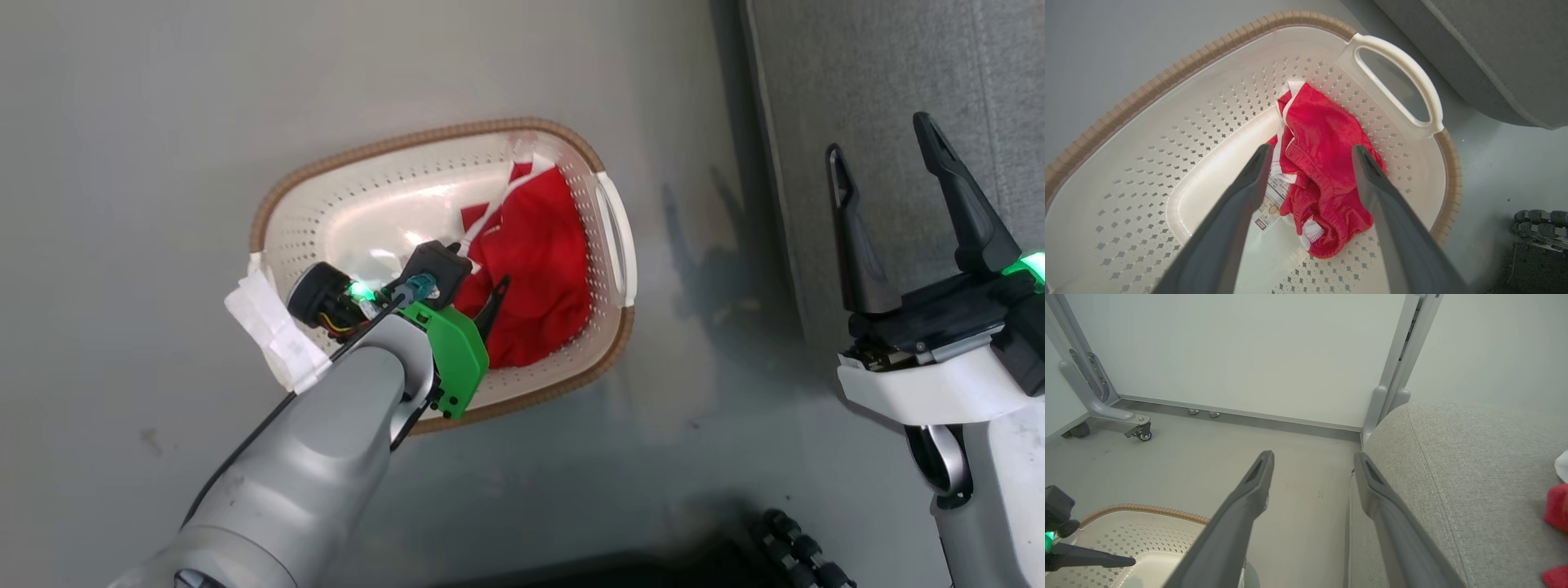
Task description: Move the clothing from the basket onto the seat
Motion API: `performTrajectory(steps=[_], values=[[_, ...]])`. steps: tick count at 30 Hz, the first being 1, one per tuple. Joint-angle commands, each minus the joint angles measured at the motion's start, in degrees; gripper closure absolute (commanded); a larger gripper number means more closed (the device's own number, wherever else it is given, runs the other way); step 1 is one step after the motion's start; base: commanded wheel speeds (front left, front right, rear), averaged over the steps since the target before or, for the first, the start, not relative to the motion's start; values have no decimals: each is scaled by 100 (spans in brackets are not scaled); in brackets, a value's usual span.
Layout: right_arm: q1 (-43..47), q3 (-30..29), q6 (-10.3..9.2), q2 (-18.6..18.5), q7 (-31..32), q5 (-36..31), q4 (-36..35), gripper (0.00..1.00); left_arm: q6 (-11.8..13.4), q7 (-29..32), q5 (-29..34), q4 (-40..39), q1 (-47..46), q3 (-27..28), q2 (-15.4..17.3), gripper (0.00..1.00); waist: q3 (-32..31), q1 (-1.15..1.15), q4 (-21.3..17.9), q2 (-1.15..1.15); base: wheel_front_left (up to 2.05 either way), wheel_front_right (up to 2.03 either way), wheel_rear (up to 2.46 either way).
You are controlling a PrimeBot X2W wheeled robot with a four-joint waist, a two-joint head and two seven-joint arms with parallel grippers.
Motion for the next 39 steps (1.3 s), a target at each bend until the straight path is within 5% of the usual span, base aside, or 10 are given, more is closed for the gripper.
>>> performTrajectory(steps=[1, 23, 39], values=[[-98, 4, -8, -13, -1, -41, -53, 0, -12, -21, -85, 90, -222, -70, 37, 0, 612, -2, -312, 65, 0, 0, 0], [-541, 481, -8, 221, -1, 212, -844, 0, 17, 149, -667, 1296, -1052, -760, 185, 0, 1635, -2, -814, 65, 0, 0, 0], [-432, 418, -8, 95, -2, 264, -1061, 0, -13, 13, -1289, 919, -1250, -1098, 76, 0, 2075, -2, -732, 65, 0, 0, 0]])
